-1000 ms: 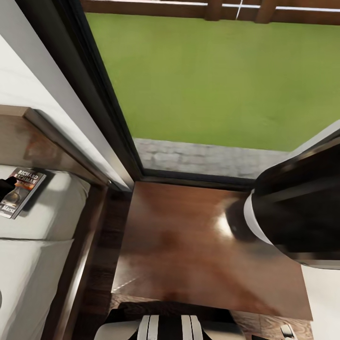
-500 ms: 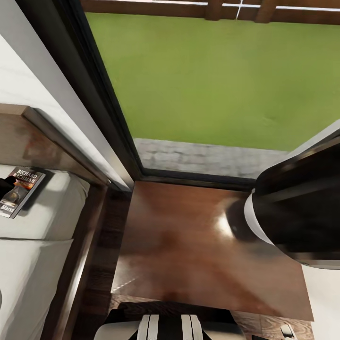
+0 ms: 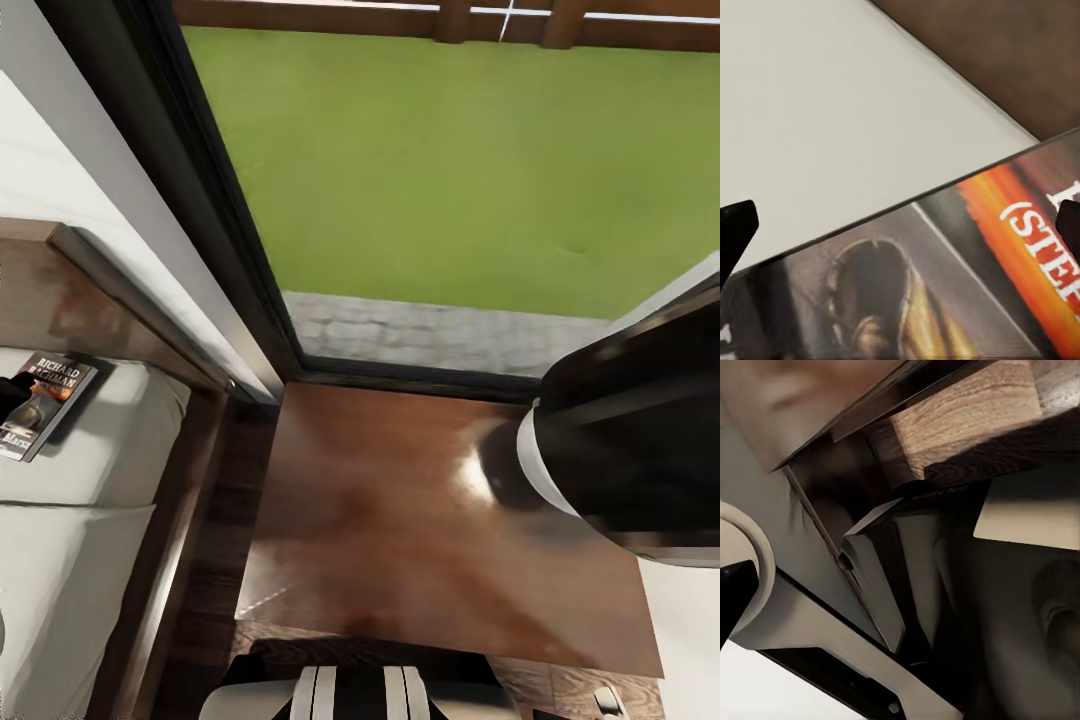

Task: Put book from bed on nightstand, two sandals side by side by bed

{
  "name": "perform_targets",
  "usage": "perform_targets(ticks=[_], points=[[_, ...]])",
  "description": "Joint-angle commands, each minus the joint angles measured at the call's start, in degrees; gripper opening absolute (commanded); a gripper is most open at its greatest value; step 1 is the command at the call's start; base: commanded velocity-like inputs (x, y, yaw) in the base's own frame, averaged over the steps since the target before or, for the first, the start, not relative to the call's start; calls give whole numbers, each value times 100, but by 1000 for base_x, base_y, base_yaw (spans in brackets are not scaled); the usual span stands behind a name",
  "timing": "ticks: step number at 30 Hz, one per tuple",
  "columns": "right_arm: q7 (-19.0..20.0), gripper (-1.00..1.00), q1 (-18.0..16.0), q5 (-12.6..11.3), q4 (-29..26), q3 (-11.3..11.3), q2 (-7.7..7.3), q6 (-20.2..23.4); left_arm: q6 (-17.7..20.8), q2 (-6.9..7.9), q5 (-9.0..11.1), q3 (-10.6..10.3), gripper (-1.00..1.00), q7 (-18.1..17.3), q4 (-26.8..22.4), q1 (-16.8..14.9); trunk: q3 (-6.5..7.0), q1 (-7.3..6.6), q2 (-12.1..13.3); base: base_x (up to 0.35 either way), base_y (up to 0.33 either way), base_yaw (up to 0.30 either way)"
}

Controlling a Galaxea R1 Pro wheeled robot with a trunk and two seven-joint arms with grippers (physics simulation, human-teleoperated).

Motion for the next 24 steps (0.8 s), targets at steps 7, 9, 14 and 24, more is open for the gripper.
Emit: perform_targets(ticks=[7, 9, 14, 24], points=[[18, 100, -1, -44, 1, 30, -1, 60, 29, -1, 54, -2, 100, 38, 61, 2, -3, -1, -1, -76, 0, 0], [18, 100, -1, -44, 1, 30, -1, 60, 27, -2, 54, -2, 100, 39, 61, 2, -3, -1, -1, -9, 0, 0], [18, 100, -1, -44, 1, 30, -1, 60, 27, -1, 54, -2, 100, 40, 61, 2, -3, -1, -1, -3, 0, 0], [18, 100, -1, -44, 1, 32, -1, 60, 23, -8, 54, -2, 100, 41, 61, 2, -3, -1, -1, 0, 0, 0]])
